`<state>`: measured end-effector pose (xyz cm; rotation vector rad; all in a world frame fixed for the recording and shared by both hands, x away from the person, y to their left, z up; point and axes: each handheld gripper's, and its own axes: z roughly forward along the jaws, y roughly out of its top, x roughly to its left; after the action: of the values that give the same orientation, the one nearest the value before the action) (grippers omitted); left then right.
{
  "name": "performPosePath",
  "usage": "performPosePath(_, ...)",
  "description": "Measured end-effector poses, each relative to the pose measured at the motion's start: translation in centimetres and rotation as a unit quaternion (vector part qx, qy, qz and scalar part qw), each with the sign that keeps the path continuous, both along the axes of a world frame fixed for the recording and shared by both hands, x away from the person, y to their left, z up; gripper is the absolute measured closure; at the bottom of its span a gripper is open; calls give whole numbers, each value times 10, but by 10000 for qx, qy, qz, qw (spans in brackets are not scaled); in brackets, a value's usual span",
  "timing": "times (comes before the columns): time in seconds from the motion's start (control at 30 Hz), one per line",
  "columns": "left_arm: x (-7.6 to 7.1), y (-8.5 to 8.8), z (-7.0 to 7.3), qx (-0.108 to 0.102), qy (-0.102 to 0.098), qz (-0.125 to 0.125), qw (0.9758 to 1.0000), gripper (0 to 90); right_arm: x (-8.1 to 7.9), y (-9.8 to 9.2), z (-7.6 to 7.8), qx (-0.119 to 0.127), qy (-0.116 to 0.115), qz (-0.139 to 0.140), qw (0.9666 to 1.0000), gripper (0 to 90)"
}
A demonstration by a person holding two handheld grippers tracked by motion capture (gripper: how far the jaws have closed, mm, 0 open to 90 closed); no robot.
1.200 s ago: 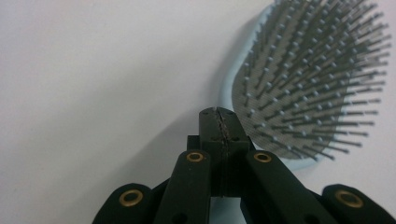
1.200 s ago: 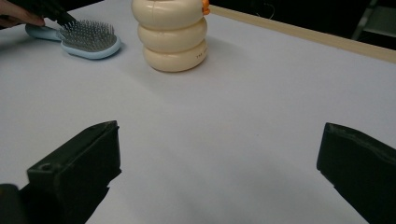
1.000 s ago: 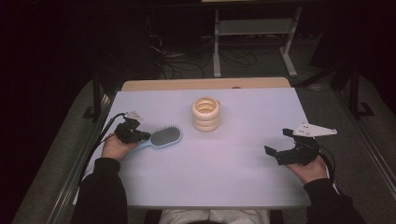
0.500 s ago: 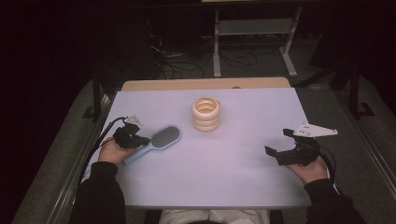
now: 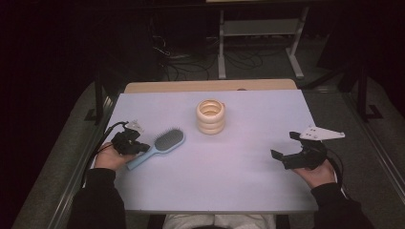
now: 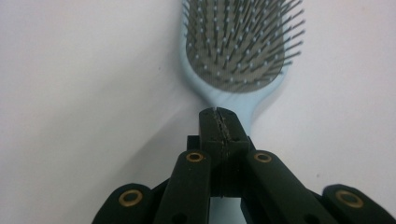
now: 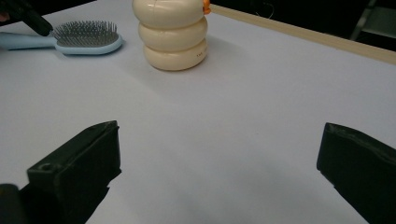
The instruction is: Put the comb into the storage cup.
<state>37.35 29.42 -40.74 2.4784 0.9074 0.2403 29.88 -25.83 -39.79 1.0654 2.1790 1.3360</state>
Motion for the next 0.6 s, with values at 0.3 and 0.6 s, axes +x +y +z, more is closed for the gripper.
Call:
performPosePath(0.3,-4,6,9,-85,-146,0,9999,871,0,0,0,11,28,27,10000,0)
performPosePath(0.6,-8,16,21,-410,-253,-80,9988,831,1,0,0,18,18,36,10000,0)
